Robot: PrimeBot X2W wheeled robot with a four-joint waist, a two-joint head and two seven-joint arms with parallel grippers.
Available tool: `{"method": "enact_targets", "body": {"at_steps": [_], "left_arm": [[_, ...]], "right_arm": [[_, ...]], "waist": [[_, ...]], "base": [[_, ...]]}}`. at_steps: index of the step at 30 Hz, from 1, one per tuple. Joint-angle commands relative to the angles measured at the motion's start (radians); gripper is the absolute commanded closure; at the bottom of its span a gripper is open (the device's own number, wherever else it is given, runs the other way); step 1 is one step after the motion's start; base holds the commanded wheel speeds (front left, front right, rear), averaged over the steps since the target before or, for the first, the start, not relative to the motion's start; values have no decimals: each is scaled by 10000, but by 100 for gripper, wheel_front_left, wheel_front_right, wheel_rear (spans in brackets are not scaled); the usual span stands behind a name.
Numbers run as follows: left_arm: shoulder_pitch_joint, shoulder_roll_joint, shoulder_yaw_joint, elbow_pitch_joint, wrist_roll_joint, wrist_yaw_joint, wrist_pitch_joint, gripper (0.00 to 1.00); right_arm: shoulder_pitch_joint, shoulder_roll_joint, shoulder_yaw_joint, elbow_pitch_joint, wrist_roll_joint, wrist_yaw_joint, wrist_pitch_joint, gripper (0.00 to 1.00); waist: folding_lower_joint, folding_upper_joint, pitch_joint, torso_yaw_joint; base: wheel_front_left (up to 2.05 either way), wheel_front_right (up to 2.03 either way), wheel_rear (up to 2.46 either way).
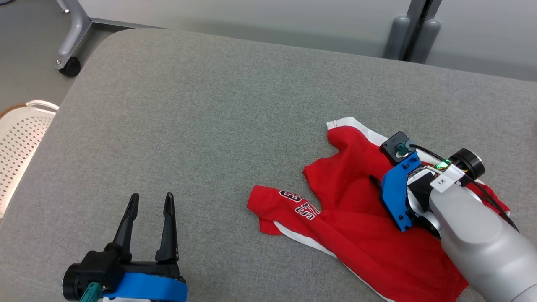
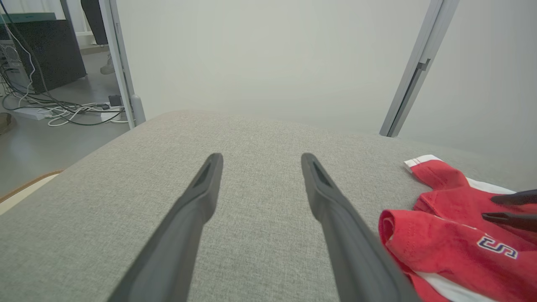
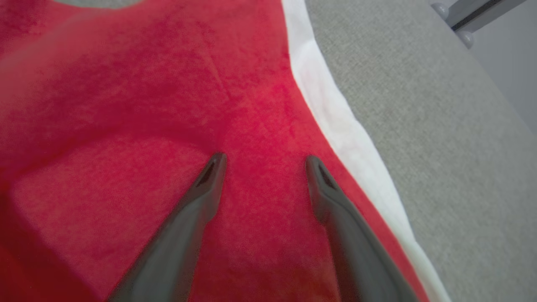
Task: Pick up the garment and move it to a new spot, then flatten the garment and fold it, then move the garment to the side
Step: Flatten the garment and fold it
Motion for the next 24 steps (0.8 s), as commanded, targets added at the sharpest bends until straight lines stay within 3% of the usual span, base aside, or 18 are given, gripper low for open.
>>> {"method": "enact_targets", "body": {"at_steps": [1, 2, 3, 10, 16, 23, 24], "left_arm": [[-158, -17, -18, 16, -63, -10, -45, 0], [-165, -17, -33, 14, -58, -10, -45, 0], [-164, -17, -49, 6, -70, -10, -45, 0], [-285, -18, -140, 14, -176, -10, -45, 0], [-320, -15, -287, 51, -296, -10, -45, 0], [-264, -16, -386, 115, -393, -10, -45, 0], [-252, -16, -373, 121, -401, -10, -45, 0]], "right_arm": [[231, -146, 309, 398, 121, 6, 377, 17], [224, -153, 436, 467, 246, 6, 433, 98], [144, -172, 554, 511, 326, 6, 458, 100], [-1087, -510, 412, 450, 475, -1, -670, 100], [-2257, -917, -409, 1416, -303, 3, -1862, 100], [-2520, -386, -1679, 2769, -1331, 3, -3226, 100], [-2493, -308, -1809, 2881, -1467, 3, -3386, 68]], "waist": [[1, 0, 13, 19], [1, 0, 21, 29], [1, 0, 30, 38], [1, 0, 139, 129], [1, 0, 198, 315], [1, 0, 152, 417], [1, 0, 131, 402]], "base": [[0, 0, 0], [0, 0, 0], [0, 0, 0], [0, 0, 0], [0, 0, 0], [0, 0, 0], [0, 0, 0]]}}
